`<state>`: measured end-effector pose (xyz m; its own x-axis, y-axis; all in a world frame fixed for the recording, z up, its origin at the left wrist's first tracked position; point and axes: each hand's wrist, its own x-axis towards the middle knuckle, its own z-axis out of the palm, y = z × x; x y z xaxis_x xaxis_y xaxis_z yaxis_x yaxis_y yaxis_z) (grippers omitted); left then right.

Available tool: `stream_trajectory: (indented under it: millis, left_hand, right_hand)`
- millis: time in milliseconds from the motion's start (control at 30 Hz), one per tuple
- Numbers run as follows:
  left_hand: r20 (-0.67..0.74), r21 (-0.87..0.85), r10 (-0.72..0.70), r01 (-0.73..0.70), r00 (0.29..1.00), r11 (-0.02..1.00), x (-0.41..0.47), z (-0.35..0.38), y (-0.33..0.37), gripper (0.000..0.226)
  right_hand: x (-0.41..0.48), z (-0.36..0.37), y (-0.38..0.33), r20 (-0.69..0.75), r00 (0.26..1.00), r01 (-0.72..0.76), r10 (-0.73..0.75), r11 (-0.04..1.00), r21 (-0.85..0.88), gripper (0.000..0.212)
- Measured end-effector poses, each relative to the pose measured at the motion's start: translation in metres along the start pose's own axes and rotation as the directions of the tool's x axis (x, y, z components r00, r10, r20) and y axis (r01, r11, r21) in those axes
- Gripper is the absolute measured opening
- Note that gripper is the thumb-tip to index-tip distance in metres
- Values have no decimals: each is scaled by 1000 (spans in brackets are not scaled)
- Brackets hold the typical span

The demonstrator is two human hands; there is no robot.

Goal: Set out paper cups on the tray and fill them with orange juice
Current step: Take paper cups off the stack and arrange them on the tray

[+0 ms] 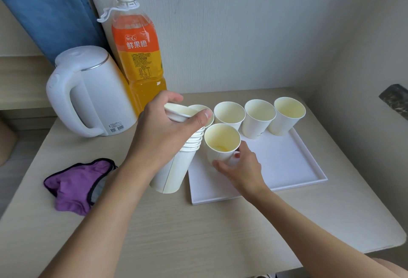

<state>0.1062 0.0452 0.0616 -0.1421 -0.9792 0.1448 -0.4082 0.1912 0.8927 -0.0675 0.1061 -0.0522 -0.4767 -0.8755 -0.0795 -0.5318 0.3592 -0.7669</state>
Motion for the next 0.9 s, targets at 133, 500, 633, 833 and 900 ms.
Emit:
stream_trajectory:
  millis: [133, 500, 633, 833, 900]
  left_hand:
    - [-5, -7, -5, 5, 1000, 1000, 1, -1, 0, 65]
    - [7, -5, -4, 4, 1000, 1000, 0, 1, 0, 71]
    - [10, 5, -7, 7, 1000, 1000, 0, 0, 1, 72]
    - [39, -10, 5, -4, 999, 1000, -1, 2, 1, 76]
    - [57, -4, 17, -17, 998, 1000, -2, 2, 2, 80]
  right_hand:
    - [0, 1, -2, -15, 1000, -9, 9, 1000, -29, 55]
    - [0, 7, -2, -43, 999, -26, 22, 995, -101, 52]
    - [1, 11, -4, -57, 998, -46, 39, 990, -133, 53]
    - [-1, -2, -7, 63, 994, -85, 90, 993, -78, 78]
    - [-9, -18, -14, 28, 994, -109, 107, 991, 73, 75]
